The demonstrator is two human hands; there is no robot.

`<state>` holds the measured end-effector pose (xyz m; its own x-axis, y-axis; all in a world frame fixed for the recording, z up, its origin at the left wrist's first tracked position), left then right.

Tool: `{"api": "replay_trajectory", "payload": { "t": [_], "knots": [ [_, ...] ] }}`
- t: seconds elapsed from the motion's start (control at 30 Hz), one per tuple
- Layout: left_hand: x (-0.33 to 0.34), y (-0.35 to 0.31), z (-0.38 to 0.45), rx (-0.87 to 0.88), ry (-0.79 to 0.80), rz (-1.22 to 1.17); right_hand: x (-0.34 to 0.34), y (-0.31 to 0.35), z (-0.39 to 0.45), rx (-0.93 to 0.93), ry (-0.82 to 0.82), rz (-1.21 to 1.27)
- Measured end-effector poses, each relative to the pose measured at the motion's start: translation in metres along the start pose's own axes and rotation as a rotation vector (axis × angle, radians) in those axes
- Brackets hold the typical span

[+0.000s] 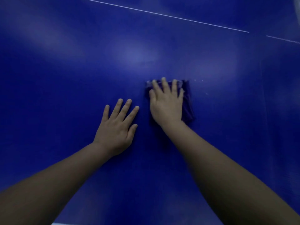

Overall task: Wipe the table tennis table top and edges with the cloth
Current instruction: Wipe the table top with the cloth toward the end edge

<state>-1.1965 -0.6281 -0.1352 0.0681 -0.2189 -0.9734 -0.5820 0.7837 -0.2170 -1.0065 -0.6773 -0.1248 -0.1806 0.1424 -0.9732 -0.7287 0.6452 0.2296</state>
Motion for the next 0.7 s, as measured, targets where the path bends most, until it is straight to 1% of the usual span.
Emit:
{"api": "replay_trajectory", "payload": {
  "t": [0.07, 0.1, 0.13, 0.2, 0.27, 0.33, 0.4, 0.43, 0.47, 0.5, 0.57, 0.6, 0.63, 0.7],
  "knots": [
    [-0.001, 0.005, 0.008, 0.008, -0.014, -0.004, -0.005, -0.006, -0.038, -0.189, 0.037, -0.015],
    [-0.001, 0.008, 0.014, 0.011, -0.014, -0.005, -0.008, -0.017, -0.057, -0.252, 0.073, -0.012],
    [-0.002, 0.011, 0.019, 0.013, -0.014, -0.008, -0.012, -0.030, -0.069, -0.292, 0.111, -0.007],
    [-0.003, 0.014, 0.025, 0.030, -0.013, -0.009, -0.017, -0.056, -0.067, -0.289, 0.148, -0.008],
    [-0.005, 0.020, 0.031, 0.024, -0.013, -0.009, -0.020, -0.070, -0.035, -0.152, 0.093, -0.057],
    [-0.009, 0.029, 0.038, 0.004, -0.015, -0.012, -0.020, -0.063, 0.013, 0.091, 0.061, -0.045],
    [-0.011, 0.038, 0.045, -0.009, -0.027, -0.016, -0.015, -0.039, 0.060, 0.274, 0.033, 0.012],
    [-0.012, 0.042, 0.048, -0.016, -0.033, -0.015, -0.010, -0.019, 0.077, 0.299, 0.022, 0.031],
    [-0.012, 0.046, 0.051, -0.017, -0.035, -0.012, -0.003, 0.003, 0.085, 0.259, 0.016, 0.025],
    [-0.011, 0.049, 0.054, -0.013, -0.040, -0.009, 0.005, 0.024, 0.082, 0.158, -0.003, -0.004],
    [-0.010, 0.051, 0.056, 0.002, -0.060, -0.016, 0.013, 0.054, 0.040, -0.069, -0.026, -0.034],
    [-0.009, 0.052, 0.056, 0.005, -0.064, -0.021, 0.012, 0.056, 0.008, -0.152, -0.008, -0.032],
    [-0.009, 0.051, 0.056, 0.004, -0.068, -0.022, 0.008, 0.048, -0.024, -0.191, 0.029, -0.024],
    [-0.008, 0.050, 0.056, -0.009, -0.069, -0.014, -0.003, 0.010, -0.069, -0.168, 0.087, -0.015]
  ]
}}
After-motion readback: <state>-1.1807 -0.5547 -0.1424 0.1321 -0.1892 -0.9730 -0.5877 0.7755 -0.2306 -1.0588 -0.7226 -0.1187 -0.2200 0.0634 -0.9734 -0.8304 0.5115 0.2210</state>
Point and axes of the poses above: each hand's wrist, its own z-axis towards the middle knuckle, its own x-axis out of the palm, y = z × x, the point moved 1 cm from there along z, towards the middle knuckle, and after that the axes turned 8 degrees about -y, right-handed, at the moved point
